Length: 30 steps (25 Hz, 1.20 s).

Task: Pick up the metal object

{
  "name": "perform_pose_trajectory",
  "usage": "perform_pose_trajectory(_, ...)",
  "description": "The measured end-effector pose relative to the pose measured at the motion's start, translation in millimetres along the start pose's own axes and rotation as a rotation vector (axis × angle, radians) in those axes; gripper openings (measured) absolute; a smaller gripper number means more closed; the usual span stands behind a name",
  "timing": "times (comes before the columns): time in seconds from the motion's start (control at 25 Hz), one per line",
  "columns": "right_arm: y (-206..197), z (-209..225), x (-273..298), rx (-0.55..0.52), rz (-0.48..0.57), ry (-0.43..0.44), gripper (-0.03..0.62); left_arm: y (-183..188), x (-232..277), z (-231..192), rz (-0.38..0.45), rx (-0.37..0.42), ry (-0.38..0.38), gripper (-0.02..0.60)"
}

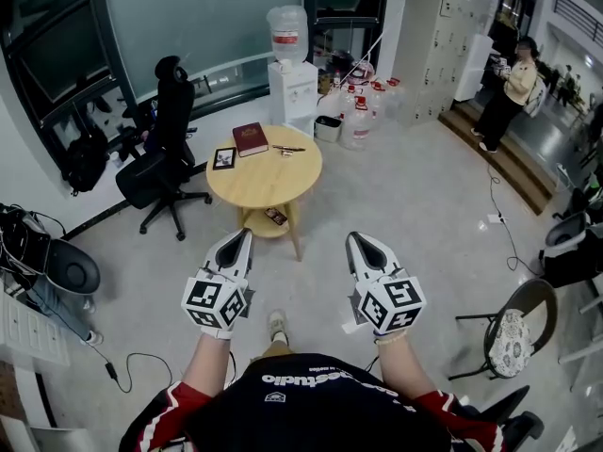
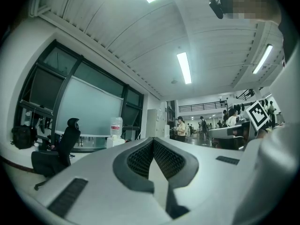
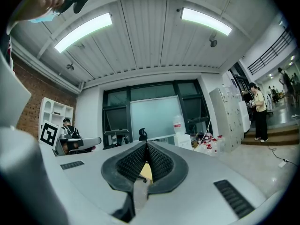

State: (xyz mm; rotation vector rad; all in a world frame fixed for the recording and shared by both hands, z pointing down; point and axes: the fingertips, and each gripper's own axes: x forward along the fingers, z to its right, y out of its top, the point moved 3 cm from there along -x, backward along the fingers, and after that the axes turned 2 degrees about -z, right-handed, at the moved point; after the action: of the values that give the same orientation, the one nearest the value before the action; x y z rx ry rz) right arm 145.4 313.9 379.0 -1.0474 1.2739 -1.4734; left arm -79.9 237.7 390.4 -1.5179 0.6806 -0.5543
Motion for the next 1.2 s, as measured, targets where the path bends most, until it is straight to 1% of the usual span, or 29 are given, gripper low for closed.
perform_pose_trajectory(0.24,-3.7,-8.7,1.4,0.015,-0.011,0.038,0.029,-1.9,-9.4,-6.5,-0.002,-0.021,0.01,0.017)
perform_pose_trajectory(0.48,-5.5,-18.7,4.4,0.017,-0.028,0.064,0.029,-4.9,-20.3,-11.7,-0.004,-0.023,0.035,0.017)
perform_pose_trajectory(0.6,-3.4,-21.9,7.2,0.011,-0.034,0.074,0.029,-5.9,-22.3,-17.0,-0.006,-0.045,0.044,0.017)
perform_pose_trajectory(0.72,-9.8,-20.9,7.5,0.013,-0.047,0.069,0.029,-10.5,-22.8,-21.9,0.0,-0.083,0.049,0.017)
perform_pose_trajectory(0.96,-14.2,-18.7,22.8,0.011,-0.066,0.055,0.029,-13.3,-11.3,-38.2,-0.009,-0.052,0.049,0.017)
perform_pose_trajectory(1.2,-19.5,-10.8,43.3,0.006,-0.078,0.047,0.029,-21.6,8.9,-52.4,-0.009,-0.096,0.028,0.017)
